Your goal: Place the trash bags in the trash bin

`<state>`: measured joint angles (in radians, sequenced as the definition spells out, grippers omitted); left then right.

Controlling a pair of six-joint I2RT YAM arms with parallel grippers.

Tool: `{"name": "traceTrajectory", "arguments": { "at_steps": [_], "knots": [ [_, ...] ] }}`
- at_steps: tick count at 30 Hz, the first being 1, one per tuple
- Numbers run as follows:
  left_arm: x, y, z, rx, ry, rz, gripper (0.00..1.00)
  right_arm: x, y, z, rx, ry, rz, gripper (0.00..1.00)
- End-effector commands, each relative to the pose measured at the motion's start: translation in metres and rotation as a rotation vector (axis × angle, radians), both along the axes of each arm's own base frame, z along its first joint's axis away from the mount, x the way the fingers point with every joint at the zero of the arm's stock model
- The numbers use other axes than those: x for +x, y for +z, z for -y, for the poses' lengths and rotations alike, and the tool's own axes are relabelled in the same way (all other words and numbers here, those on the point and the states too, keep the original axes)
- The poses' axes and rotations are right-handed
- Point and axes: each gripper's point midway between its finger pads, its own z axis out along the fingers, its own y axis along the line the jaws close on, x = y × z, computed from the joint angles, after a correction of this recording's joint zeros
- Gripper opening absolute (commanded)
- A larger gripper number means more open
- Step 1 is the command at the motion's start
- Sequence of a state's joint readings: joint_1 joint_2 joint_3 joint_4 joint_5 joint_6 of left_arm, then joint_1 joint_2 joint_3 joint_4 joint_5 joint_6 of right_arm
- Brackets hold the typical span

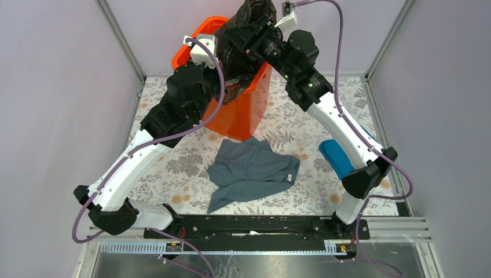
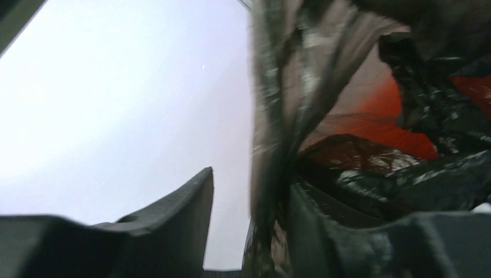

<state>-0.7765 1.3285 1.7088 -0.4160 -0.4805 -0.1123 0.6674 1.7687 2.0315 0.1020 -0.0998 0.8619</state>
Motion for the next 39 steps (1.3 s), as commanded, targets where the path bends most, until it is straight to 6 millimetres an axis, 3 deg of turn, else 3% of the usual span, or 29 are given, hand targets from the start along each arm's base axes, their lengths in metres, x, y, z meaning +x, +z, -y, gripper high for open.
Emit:
{"name": "traceTrajectory", "arguments": {
  "at_steps": [1,9,15,18,22,26,35,37,39],
  "knots": [
    [-0.016,0.047,-0.021,-0.142,0.030,0.091,0.00,-0.038,0.030,0.018,-0.068,0.021,0.159,0.60],
    [-0.038,0.054,-0.054,-0.201,0.089,0.135,0.00,-0.072,0.003,0.062,-0.329,-0.061,0.259,0.99],
    [-0.053,0.063,-0.060,-0.246,0.049,0.151,0.00,-0.087,-0.010,0.096,-0.421,-0.149,0.279,1.00],
    [-0.056,0.064,-0.062,-0.250,0.041,0.153,0.00,-0.082,-0.021,0.104,-0.454,-0.197,0.286,0.99],
    [-0.057,0.063,-0.062,-0.247,0.038,0.153,0.00,-0.069,-0.035,0.093,-0.472,-0.193,0.292,0.83],
    [-0.056,0.063,-0.060,-0.236,0.034,0.156,0.00,-0.052,-0.042,0.068,-0.438,-0.150,0.305,0.81],
    [-0.056,0.064,-0.064,-0.215,0.047,0.168,0.00,0.004,-0.066,0.031,-0.439,-0.189,0.327,0.79],
    [-0.055,0.063,-0.068,-0.214,0.070,0.164,0.00,0.019,-0.069,0.029,-0.454,-0.230,0.332,0.71],
    [-0.053,0.063,-0.071,-0.221,0.093,0.152,0.00,0.028,-0.068,0.033,-0.475,-0.283,0.336,0.52]
  ]
}}
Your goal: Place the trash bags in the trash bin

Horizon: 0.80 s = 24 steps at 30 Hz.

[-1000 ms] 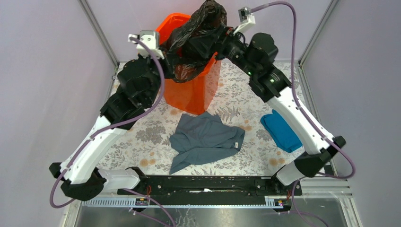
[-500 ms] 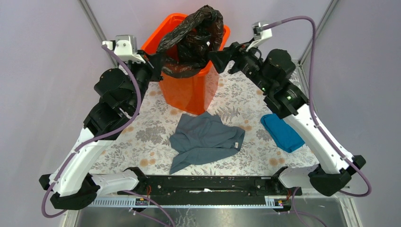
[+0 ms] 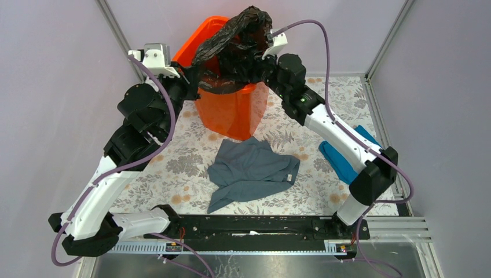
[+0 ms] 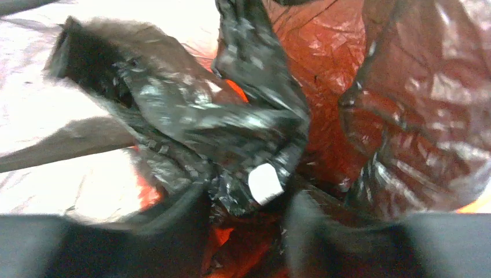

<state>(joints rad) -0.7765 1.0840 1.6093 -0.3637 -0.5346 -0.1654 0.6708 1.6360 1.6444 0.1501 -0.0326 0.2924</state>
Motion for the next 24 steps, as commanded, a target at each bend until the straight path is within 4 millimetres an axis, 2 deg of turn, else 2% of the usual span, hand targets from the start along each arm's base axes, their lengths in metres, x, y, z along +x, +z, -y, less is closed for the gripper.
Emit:
{"name": "traceTrajectory", "arguments": {
  "at_steps": [1,4,5,8,9,13,17,21,24],
  "knots": [
    [0.002,0.013,-0.011,-0.027,0.052,0.016,0.00,0.015,0.054,0.011,0.050,-0.102,0.158,0.39],
    [0.017,0.010,-0.017,0.002,0.094,-0.022,0.00,0.004,0.074,0.020,0.072,-0.107,0.180,0.10],
    [0.026,0.009,-0.022,0.007,0.107,-0.037,0.00,-0.002,0.082,0.023,0.087,-0.101,0.185,0.06],
    [0.054,0.015,-0.046,-0.046,0.125,-0.069,0.00,-0.023,0.106,0.033,0.127,-0.070,0.196,0.04],
    [0.063,0.019,-0.061,-0.069,0.142,-0.063,0.00,-0.028,0.111,0.035,0.124,-0.064,0.191,0.04],
    [0.079,0.036,-0.098,-0.102,0.216,-0.034,0.00,-0.039,0.117,0.048,0.079,-0.078,0.143,0.00],
    [0.093,0.033,-0.119,-0.126,0.244,-0.057,0.00,-0.058,0.110,0.060,0.063,-0.056,0.122,0.00],
    [0.101,0.012,-0.129,-0.147,0.237,-0.112,0.00,-0.055,0.085,0.081,0.093,-0.080,0.062,0.04],
    [0.098,0.000,-0.130,-0.148,0.223,-0.135,0.00,-0.047,0.058,0.100,0.135,-0.077,-0.050,0.29]
  ]
}}
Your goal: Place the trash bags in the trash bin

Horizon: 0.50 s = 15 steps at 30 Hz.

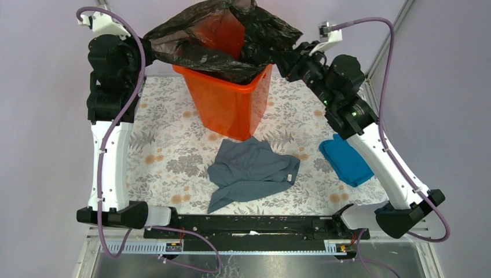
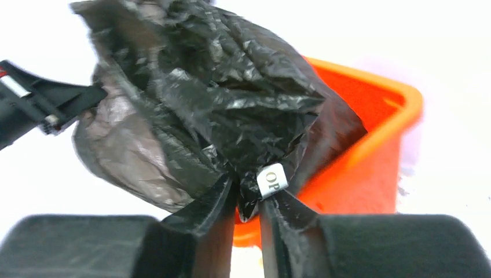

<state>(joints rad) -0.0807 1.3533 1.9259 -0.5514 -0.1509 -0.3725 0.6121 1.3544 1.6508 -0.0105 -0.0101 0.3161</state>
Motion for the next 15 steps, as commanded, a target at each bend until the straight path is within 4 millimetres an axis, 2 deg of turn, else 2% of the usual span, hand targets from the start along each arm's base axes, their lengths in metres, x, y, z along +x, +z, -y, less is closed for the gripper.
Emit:
{"name": "traceTrajectory", "arguments": {
  "at_steps": [1,4,6,11,15],
  "knots": [
    [-0.012,-0.006,0.009,-0.036,-0.079,0.000,0.00,0.011,-0.042,0.017,0.025,0.011,-0.152,0.35],
    [-0.018,-0.012,0.014,-0.039,-0.111,-0.008,0.00,0.000,-0.045,0.023,-0.022,0.018,-0.186,0.61],
    [-0.021,-0.014,0.016,-0.039,-0.120,-0.011,0.00,-0.014,-0.038,0.025,-0.020,0.044,-0.199,0.71],
    [-0.024,-0.013,0.022,-0.041,-0.156,-0.003,0.00,-0.057,-0.010,0.015,0.080,0.209,-0.198,0.83],
    [-0.025,-0.011,0.025,-0.043,-0.172,0.004,0.00,-0.078,-0.002,0.010,0.128,0.295,-0.222,0.92]
  ]
}}
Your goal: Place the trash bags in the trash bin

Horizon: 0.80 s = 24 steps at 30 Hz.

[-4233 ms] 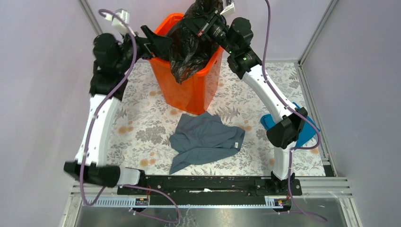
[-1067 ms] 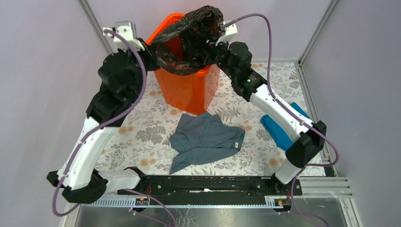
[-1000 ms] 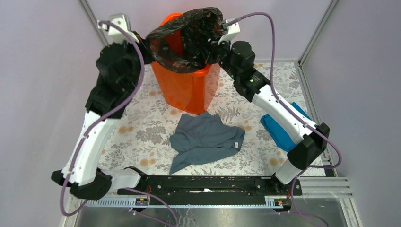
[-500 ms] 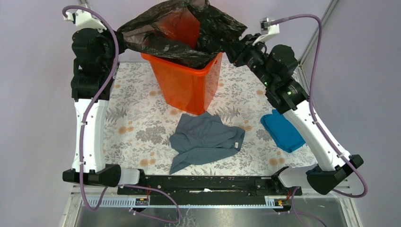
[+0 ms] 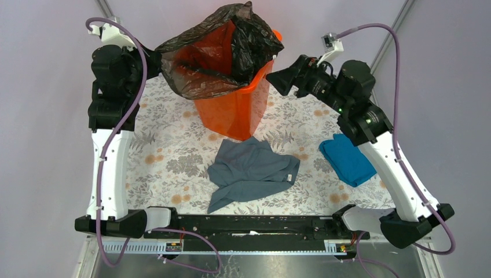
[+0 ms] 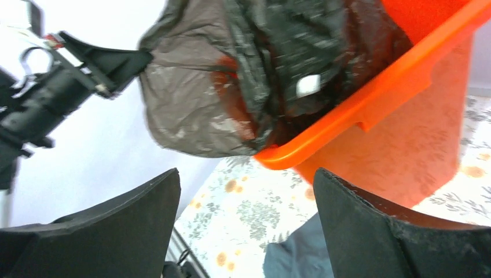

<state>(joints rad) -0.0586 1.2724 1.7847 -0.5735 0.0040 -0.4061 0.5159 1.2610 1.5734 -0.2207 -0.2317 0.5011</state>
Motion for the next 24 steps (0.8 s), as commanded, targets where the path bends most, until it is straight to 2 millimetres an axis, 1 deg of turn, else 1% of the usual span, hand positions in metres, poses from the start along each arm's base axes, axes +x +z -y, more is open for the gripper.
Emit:
{"name": "traceTrajectory", "arguments": {
  "at_steps": [1,3,5,7,9,10,11,13,15,20,24],
  "knots": [
    [-0.010,0.025,0.006,-0.021,-0.041,0.085,0.00,-0.049,0.052,-0.007,0.153,0.161,0.050,0.93],
    [-0.011,0.027,0.008,-0.026,-0.048,0.090,0.00,-0.050,0.064,-0.014,0.209,0.187,0.072,0.95],
    [-0.012,0.029,0.009,-0.035,-0.056,0.097,0.00,-0.043,0.078,-0.025,0.251,0.196,0.089,0.96],
    [-0.013,0.030,0.011,-0.042,-0.062,0.103,0.00,-0.037,0.090,-0.045,0.251,0.224,0.105,0.96],
    [-0.014,0.032,0.011,-0.043,-0.067,0.107,0.00,-0.023,0.097,-0.062,0.231,0.227,0.123,0.95],
    [-0.015,0.033,0.011,-0.042,-0.066,0.107,0.00,-0.012,0.097,-0.066,0.202,0.203,0.140,0.94],
    [-0.015,0.034,0.011,-0.041,-0.065,0.108,0.00,0.002,0.095,-0.068,0.172,0.162,0.140,0.93],
    [-0.017,0.033,0.011,-0.036,-0.065,0.106,0.00,0.028,0.088,-0.065,0.100,0.060,0.142,0.92],
    [-0.018,0.033,0.011,-0.029,-0.067,0.105,0.00,0.044,0.081,-0.059,0.053,-0.020,0.143,0.91],
    [-0.015,0.027,0.008,-0.020,-0.053,0.095,0.00,0.063,0.057,-0.057,-0.003,-0.089,0.131,0.86],
    [-0.011,0.023,0.010,-0.036,-0.058,0.094,0.00,0.076,0.042,-0.067,-0.022,-0.080,0.136,0.78]
  ]
}}
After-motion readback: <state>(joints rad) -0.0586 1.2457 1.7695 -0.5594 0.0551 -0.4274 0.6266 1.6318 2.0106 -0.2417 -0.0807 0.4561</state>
